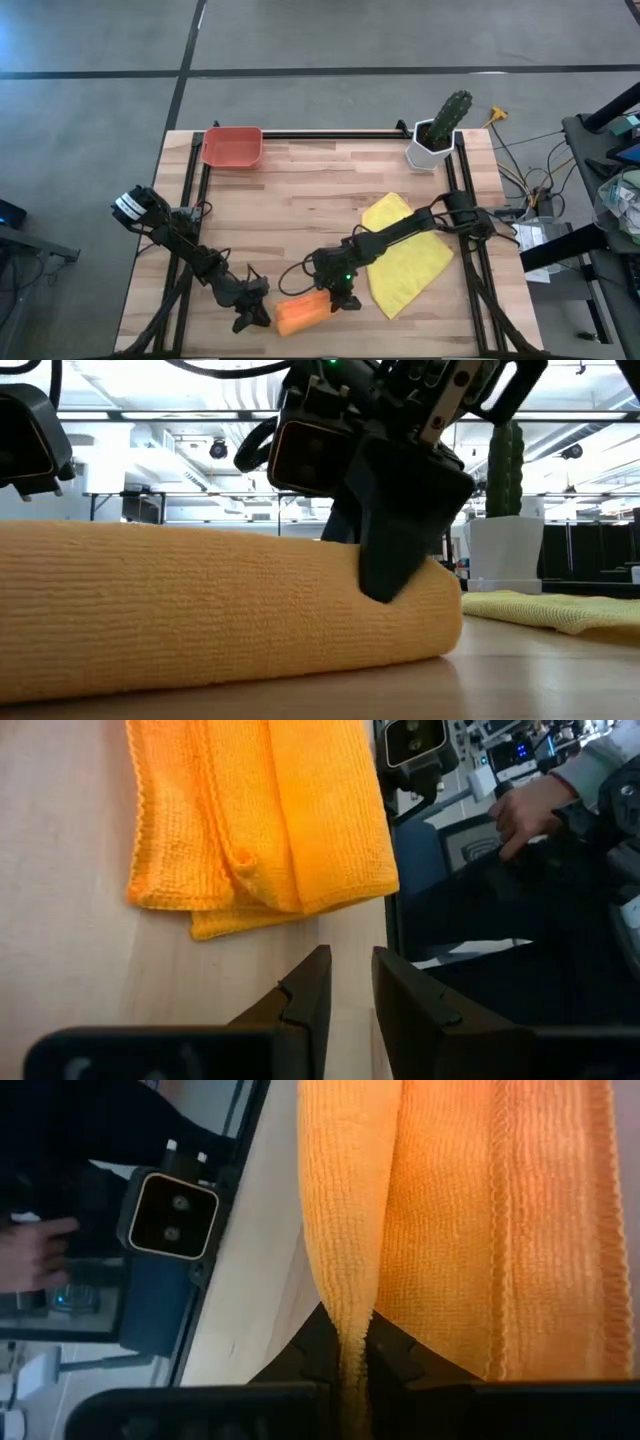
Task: Roll microfiber towels into tight, uniform cylinder then place into a basket
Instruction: Roll the orange towel
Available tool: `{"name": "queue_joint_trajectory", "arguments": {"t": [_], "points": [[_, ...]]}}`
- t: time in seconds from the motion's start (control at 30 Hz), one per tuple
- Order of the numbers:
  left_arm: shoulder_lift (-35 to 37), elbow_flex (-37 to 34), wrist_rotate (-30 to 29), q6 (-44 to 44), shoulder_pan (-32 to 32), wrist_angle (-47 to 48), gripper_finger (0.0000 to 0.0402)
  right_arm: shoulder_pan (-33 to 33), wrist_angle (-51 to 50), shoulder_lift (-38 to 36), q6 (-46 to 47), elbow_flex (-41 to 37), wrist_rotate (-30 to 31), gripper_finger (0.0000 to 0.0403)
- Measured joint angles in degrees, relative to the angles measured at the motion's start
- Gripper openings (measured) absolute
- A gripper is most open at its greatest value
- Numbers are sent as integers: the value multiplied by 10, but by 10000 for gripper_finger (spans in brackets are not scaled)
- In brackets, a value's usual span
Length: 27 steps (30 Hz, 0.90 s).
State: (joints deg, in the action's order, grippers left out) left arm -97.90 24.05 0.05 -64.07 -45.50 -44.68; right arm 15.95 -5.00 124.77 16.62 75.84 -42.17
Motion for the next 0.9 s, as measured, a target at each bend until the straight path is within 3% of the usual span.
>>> {"name": "queue_joint_trajectory", "arguments": {"t": [0.17, 0.33, 0.43, 0.53, 0.63, 0.9], "points": [[42, 25, 6, -4, -3, 35, 61, -3, 2, 1, 36, 5, 3, 13], [109, 102, -25, 110, -2, 181, 61, -15, 3, 2, 100, 7, -3, 13], [135, 146, -82, 187, -3, 300, 61, -21, 2, 2, 141, 7, -7, 13], [153, 175, -161, 251, -1, 357, 61, -25, 2, 2, 171, 7, -7, 13], [151, 178, -203, 283, 7, 372, 61, -31, 2, 2, 197, 6, -7, 13], [99, 195, -206, 317, 25, 285, 61, -48, 5, 3, 244, 5, -7, 13]]}}
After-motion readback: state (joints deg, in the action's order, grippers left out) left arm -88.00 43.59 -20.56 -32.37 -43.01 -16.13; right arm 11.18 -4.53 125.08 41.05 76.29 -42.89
